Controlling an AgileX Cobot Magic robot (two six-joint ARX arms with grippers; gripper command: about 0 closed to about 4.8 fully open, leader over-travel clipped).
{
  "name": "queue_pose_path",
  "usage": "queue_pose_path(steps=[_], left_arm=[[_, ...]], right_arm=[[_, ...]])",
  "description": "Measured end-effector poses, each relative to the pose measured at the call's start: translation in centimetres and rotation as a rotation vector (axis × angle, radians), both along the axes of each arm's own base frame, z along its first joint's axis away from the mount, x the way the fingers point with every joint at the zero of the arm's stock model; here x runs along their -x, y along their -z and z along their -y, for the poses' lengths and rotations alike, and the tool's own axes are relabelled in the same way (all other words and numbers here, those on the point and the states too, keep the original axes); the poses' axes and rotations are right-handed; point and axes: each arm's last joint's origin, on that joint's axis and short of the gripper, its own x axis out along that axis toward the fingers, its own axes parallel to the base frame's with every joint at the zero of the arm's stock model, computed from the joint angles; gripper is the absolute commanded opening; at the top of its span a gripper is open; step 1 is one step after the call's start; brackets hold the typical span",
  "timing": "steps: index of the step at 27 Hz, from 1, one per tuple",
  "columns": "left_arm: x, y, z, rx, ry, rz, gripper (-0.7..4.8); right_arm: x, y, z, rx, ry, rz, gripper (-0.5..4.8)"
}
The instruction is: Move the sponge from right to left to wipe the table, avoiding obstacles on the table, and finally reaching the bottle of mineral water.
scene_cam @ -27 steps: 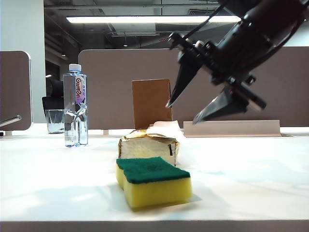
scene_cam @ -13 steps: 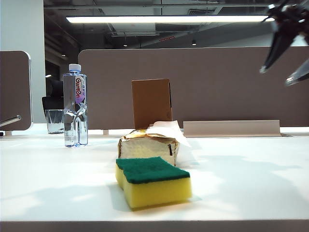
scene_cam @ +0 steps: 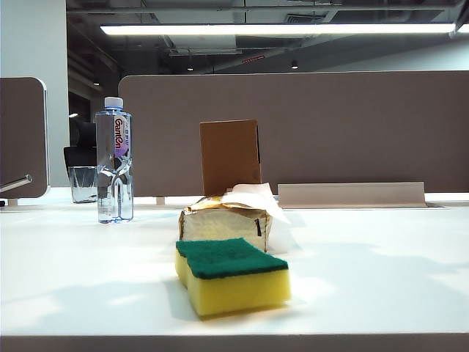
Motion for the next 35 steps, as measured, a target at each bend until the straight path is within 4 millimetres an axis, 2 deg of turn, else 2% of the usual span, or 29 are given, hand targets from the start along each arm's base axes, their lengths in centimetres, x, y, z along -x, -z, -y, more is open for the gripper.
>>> queue_pose_path(steps=[2, 7, 17, 23, 27, 35], left_arm=[[0.0, 0.0, 0.0, 0.0, 0.0, -0.001, 4.53], [0.1, 0.5, 0.0, -0.007, 0.0, -0.063, 4.53], [0.6, 1.8, -0.1, -0.024, 0.0, -0.216, 4.67], [0.6, 4.1, -0.1, -0.06, 0.009, -0.367, 4.78], [0.5, 4.5, -0.1, -0.069, 0.013, -0.382, 4.79], [-1.4, 6.9, 0.2, -0.064, 0.048, -0.519, 4.79]], right_arm=[[1.3, -0.9, -0.1, -0.006, -0.008, 0.009, 2.79], [6.2, -2.8, -0.6, -0.013, -0.004, 0.034, 2.79], [11.4, -3.5, -1.2, -0.059, 0.003, 0.049, 2.78], [13.1, -3.2, -1.3, -0.07, 0.0, 0.013, 2.77], [13.4, -3.1, -1.4, -0.087, -0.014, 0.002, 2.74], [13.6, -3.1, -1.6, -0.137, -0.051, -0.021, 2.74]])
